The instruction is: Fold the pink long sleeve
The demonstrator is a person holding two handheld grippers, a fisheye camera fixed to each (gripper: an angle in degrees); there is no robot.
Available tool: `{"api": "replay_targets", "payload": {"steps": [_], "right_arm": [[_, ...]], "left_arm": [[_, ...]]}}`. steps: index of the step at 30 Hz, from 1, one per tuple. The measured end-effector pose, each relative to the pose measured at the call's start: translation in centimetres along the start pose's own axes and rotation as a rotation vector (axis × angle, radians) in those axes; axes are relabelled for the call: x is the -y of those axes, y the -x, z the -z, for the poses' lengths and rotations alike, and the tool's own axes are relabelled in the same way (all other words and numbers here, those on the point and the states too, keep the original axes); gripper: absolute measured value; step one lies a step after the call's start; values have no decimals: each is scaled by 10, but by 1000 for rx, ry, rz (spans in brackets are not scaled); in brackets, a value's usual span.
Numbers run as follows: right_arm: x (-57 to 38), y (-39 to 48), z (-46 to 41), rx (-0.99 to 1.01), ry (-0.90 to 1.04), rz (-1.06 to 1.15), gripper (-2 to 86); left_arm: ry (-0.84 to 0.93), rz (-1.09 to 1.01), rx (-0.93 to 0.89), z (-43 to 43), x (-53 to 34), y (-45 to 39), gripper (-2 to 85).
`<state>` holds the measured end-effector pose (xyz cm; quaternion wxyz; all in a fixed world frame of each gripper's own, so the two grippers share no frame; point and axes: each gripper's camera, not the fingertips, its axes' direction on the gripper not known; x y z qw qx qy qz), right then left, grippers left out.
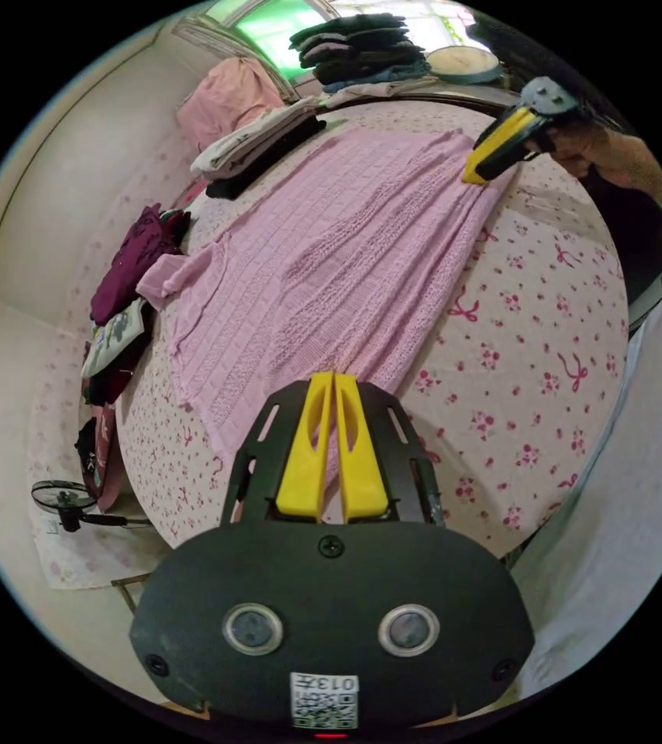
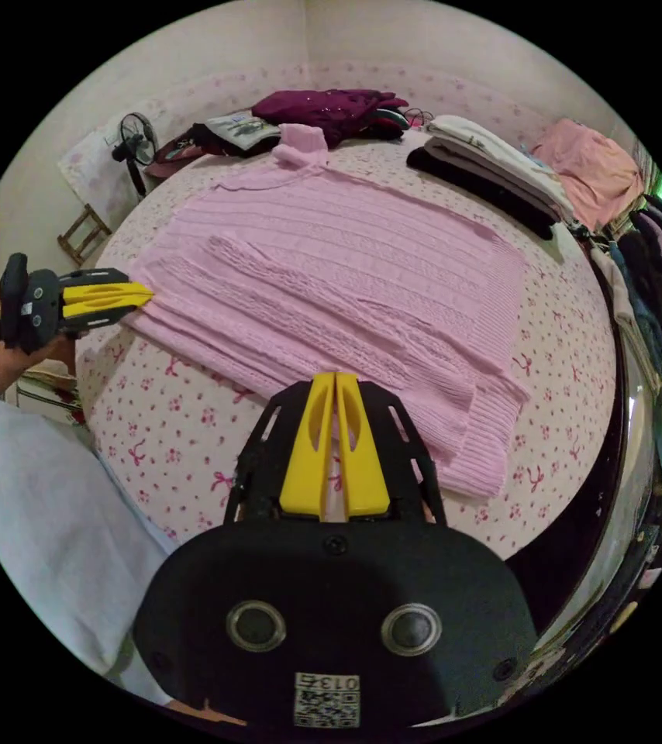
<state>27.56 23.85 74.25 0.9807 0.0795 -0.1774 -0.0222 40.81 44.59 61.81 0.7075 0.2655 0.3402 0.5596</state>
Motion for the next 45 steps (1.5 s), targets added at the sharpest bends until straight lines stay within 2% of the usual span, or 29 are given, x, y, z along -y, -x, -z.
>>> {"api": "replay_targets", "payload": {"steps": [5, 9, 11, 15, 18, 22, 23, 26, 28, 31, 35, 38, 42, 45], "right_arm": [[-24, -53, 29, 17, -100, -206, 5], [-46, -84, 52, -53, -129, -287, 20], [-52, -106, 56, -20, -128, -333, 41], [-47, -125, 53, 23, -119, -360, 41], [-40, -130, 42, 41, -19, -319, 23], [-49, -127, 74, -101, -204, -265, 18], [-51, -131, 71, -107, -192, -272, 19], [-59, -154, 60, -1, -137, -340, 24], [-69, -170, 75, 56, -189, -402, 26], [-92, -187, 108, 12, -274, -462, 38], [-109, -189, 115, 169, -223, -379, 65], [-112, -177, 106, 168, -152, -296, 80], [-111, -173, 103, 145, -152, -215, 78], [-108, -176, 103, 137, -136, -163, 37]], "left_arm": [[15, 8, -32, 8, 5, 6, -3], [-79, 54, -21, 25, 18, 12, -2], [-112, 35, -29, 28, 34, 10, -2], [-132, -50, -38, 24, 72, -4, -3], [-101, -87, -56, 13, 88, -13, -2], [-59, -80, -72, -2, 94, -17, -2], [-59, -73, -72, -4, 93, -17, -2], [-76, -52, -68, -5, 93, -14, -2], [-72, -56, -59, 0, 96, -11, -2], [-119, -30, -63, 10, 99, -3, -3], [-157, -61, -92, 13, 119, -2, -3], [-191, -125, -116, 15, 144, -5, -3], [-225, -199, -159, 16, 181, -9, -2], [-206, -239, -204, 10, 205, -9, -2]]}}
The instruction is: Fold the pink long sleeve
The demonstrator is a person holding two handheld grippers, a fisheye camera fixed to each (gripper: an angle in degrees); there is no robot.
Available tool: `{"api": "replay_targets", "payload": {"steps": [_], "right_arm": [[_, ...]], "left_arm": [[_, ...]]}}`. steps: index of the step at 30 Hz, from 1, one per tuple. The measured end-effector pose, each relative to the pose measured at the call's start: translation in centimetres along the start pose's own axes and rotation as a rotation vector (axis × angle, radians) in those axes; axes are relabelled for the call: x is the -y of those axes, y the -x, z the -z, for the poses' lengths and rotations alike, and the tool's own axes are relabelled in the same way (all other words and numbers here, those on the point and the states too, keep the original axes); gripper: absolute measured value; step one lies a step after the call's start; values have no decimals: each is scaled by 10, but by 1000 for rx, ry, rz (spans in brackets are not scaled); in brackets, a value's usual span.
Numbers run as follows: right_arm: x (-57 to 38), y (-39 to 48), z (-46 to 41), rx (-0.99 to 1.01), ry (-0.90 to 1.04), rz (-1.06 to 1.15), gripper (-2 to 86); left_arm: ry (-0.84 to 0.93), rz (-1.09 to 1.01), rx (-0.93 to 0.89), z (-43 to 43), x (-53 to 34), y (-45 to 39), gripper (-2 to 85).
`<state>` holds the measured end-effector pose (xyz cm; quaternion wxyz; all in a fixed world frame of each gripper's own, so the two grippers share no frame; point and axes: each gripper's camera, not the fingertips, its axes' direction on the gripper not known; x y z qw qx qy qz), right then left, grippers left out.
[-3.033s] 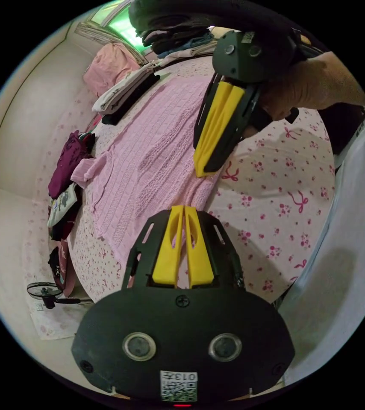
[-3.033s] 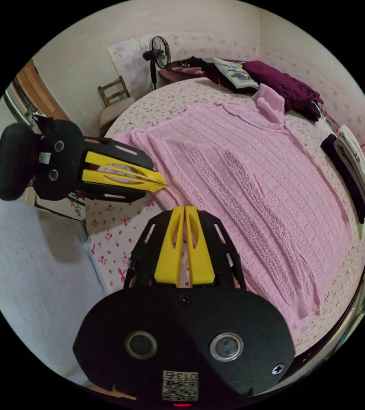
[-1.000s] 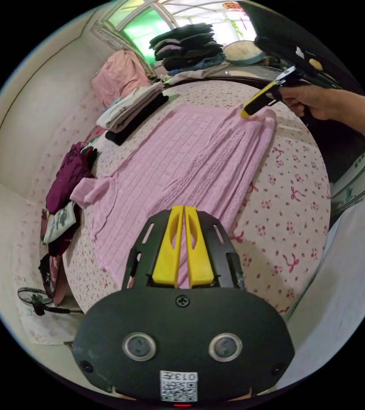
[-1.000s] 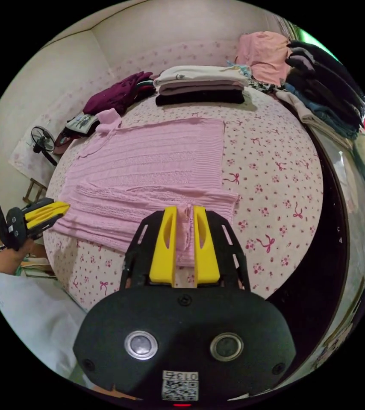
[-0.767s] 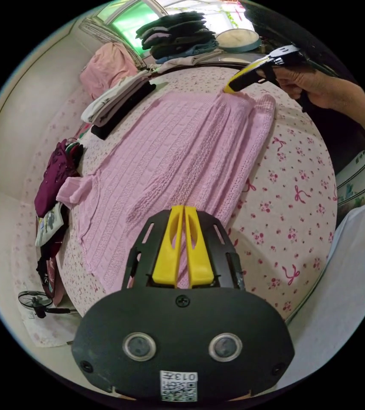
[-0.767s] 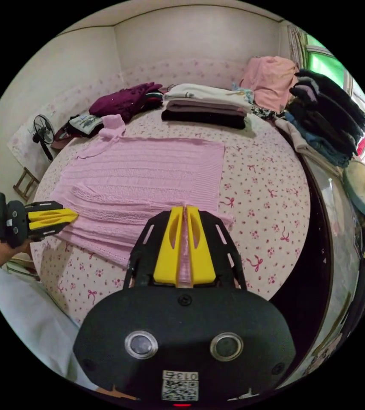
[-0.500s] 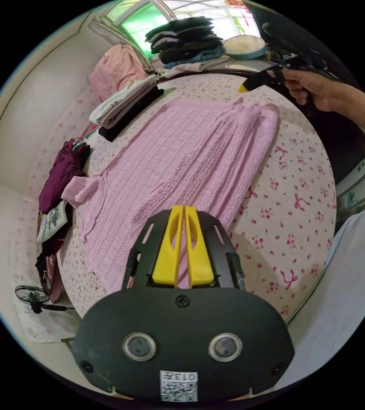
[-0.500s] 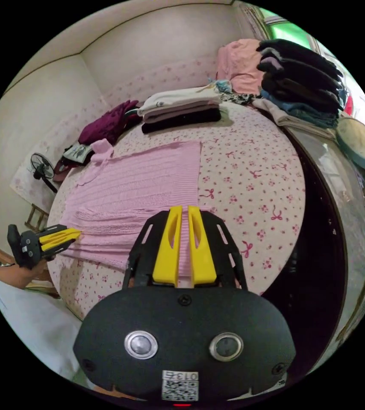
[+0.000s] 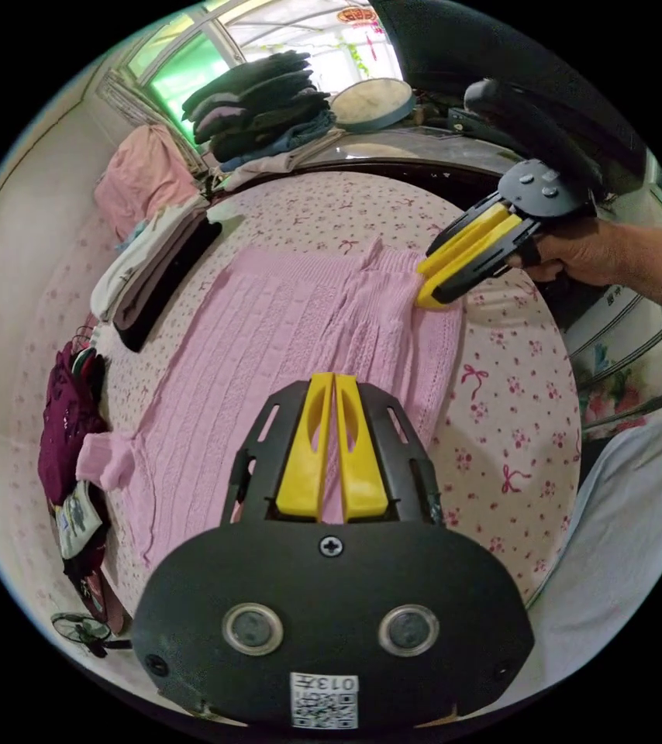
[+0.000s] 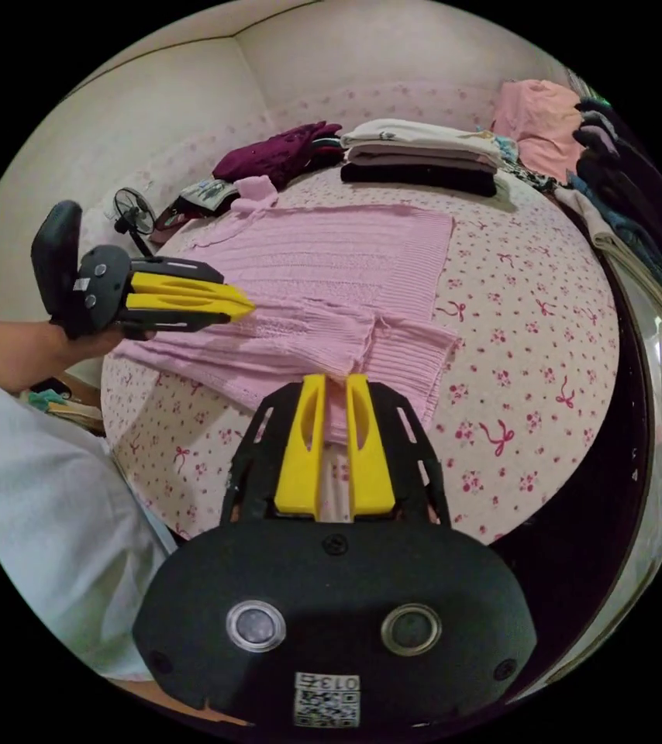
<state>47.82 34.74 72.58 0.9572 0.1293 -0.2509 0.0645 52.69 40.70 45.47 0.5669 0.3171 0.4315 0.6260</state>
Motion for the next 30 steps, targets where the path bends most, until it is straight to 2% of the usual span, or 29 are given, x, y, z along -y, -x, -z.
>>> {"api": "replay_targets", "payload": {"steps": [6, 14, 18, 21, 25, 27, 30], "right_arm": [[5, -20, 31, 103, 8, 81, 7], [17, -32, 25, 126, 194, 137, 3], [26, -31, 50, 66, 105, 91, 1], [39, -14, 63, 85, 9, 101, 0], [63, 36, 27, 53, 104, 233, 0], [67, 43, 5, -22, 176, 225, 0], [72, 35, 3, -4, 186, 150, 1]], "left_arm": [[66, -21, -62, -15, 18, 15, -3], [48, -43, -34, -11, 19, 23, -2], [-28, 18, 24, 23, 6, 29, -2], [-51, -14, 32, 38, -3, 20, -2], [31, -102, 48, 24, 0, 4, -2], [49, -72, 26, 18, -1, 10, -2], [40, -76, 1, 27, -3, 19, -2]]}}
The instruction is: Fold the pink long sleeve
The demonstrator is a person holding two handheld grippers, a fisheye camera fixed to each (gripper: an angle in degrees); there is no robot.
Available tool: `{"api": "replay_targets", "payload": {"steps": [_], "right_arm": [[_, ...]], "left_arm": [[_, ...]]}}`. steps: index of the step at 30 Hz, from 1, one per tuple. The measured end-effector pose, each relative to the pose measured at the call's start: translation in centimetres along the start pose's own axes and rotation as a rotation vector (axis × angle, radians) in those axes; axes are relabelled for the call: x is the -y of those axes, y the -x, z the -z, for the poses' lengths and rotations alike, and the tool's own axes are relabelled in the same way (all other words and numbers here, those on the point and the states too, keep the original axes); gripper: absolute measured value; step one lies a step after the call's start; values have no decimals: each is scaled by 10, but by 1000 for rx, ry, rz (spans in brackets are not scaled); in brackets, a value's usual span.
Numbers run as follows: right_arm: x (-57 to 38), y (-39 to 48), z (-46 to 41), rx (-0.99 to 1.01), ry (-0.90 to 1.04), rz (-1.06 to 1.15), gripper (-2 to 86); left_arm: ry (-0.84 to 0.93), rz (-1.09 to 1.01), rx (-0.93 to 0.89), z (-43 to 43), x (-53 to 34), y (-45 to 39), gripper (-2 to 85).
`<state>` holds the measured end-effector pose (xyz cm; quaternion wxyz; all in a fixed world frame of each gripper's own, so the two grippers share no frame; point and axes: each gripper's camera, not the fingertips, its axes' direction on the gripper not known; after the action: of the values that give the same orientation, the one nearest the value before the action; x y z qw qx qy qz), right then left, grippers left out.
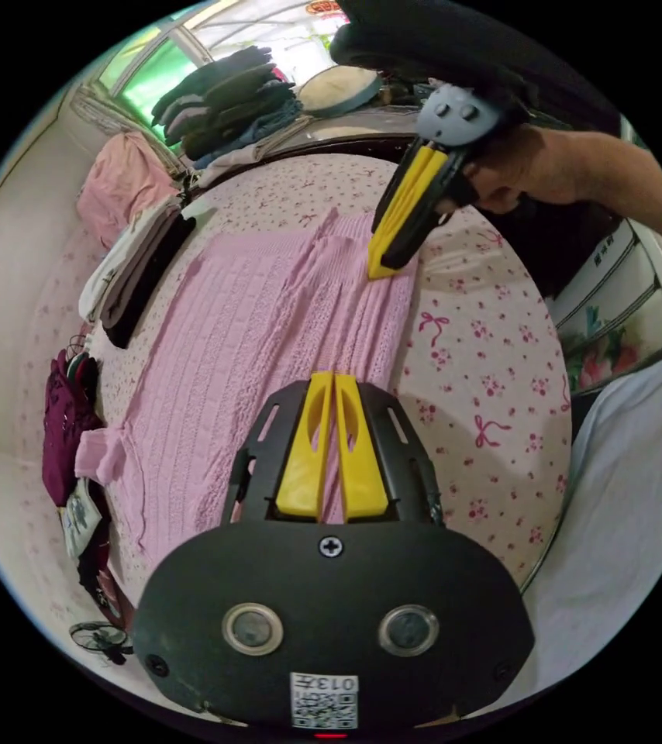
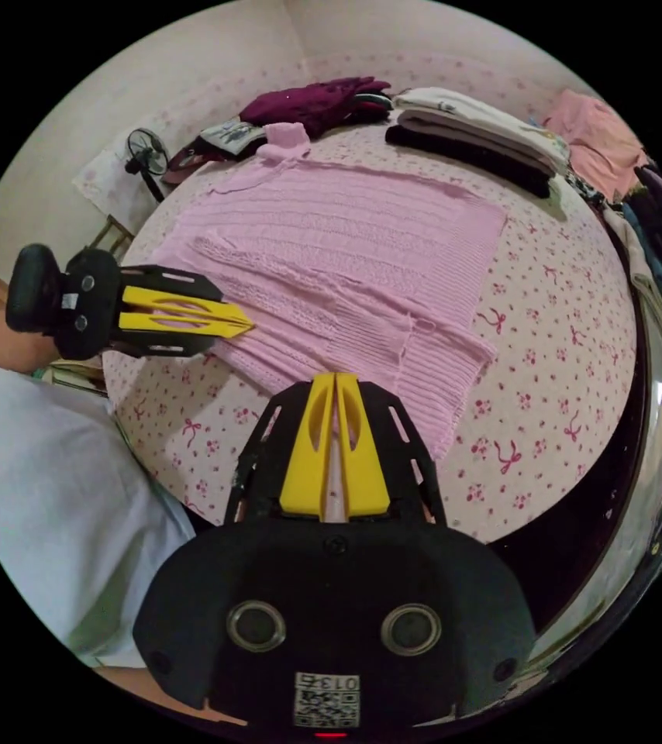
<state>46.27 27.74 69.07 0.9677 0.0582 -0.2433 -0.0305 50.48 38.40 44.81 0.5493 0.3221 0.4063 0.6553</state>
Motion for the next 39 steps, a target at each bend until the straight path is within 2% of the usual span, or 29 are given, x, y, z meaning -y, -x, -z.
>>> {"api": "replay_targets", "payload": {"steps": [3, 6, 8, 12, 13, 18, 20, 23, 26, 31, 34, 39], "right_arm": [[6, -1, 8, -60, 65, -21, 1], [16, 7, 25, -57, -61, -19, 2], [35, 18, 25, -87, -122, -11, 3], [67, 35, 2, -166, -89, 23, 2], [74, 33, -12, -183, -17, 18, 2], [82, 19, -12, -128, 2, 2, 1], [80, 12, 3, -179, -79, -20, 1], [82, -3, 15, -222, -122, -49, 3], [99, -21, 8, -190, -67, -53, 8], [154, -40, -3, -223, -101, -53, 35], [200, -54, -12, -206, -114, -63, 57], [275, -57, -28, -249, -71, 81, 77]], "left_arm": [[-22, -7, 50, 19, -8, 6, -2], [-49, 95, 110, 33, -21, 26, -2], [-6, 166, 147, 31, -26, 43, -2], [138, 283, 128, 15, -42, 77, -1], [97, 310, 98, 18, -49, 84, -1], [53, 417, 32, 36, -68, 115, -1], [12, 497, 84, 51, -85, 129, -1], [13, 617, 177, 65, -119, 164, 2], [68, 714, 191, 65, -148, 221, 8], [66, 886, 162, 60, -175, 331, 48], [99, 892, 141, 48, -172, 377, 63], [117, 797, 85, 34, -150, 419, 96]]}}
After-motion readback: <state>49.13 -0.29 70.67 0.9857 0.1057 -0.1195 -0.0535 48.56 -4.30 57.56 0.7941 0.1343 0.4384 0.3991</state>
